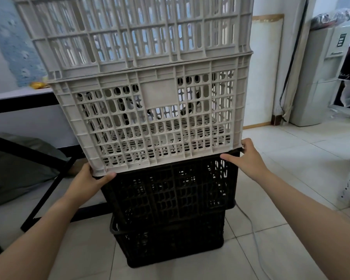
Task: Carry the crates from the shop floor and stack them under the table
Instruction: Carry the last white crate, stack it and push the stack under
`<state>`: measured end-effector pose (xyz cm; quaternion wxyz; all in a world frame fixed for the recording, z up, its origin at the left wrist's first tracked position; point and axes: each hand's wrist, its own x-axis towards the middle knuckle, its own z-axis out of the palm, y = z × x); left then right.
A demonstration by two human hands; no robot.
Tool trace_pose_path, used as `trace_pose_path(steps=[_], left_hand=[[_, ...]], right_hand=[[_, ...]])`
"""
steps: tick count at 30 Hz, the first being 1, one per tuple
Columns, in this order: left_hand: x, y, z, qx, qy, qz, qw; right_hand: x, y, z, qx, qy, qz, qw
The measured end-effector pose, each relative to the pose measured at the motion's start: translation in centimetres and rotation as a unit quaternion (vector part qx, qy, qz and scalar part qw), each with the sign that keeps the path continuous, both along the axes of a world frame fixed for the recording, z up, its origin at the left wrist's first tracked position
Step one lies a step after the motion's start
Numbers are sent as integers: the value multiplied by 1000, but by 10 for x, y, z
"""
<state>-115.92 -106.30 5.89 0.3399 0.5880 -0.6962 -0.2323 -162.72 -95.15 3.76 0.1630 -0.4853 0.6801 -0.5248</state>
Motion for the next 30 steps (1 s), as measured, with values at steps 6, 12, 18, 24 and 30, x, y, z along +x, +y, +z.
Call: trace_pose_path(steps=[6, 12, 18, 24, 30], left_hand=[[-5, 1, -5, -17, 22, 39, 999], [-7, 2, -7, -41, 24, 46, 998], [-5, 0, -12, -38, 45, 42, 997], [-31, 16, -46, -90, 148, 87, 981], [-45, 16, -60, -108, 201, 127, 965]], right_hand=[[3, 0, 6, -7, -7, -34, 999], [2, 0, 6, -19, -8, -53, 998], [4, -1, 2, -36, -9, -63, 997], [15, -3, -16, -64, -114, -42, 991], [31, -9, -36, -103, -162, -27, 981]])
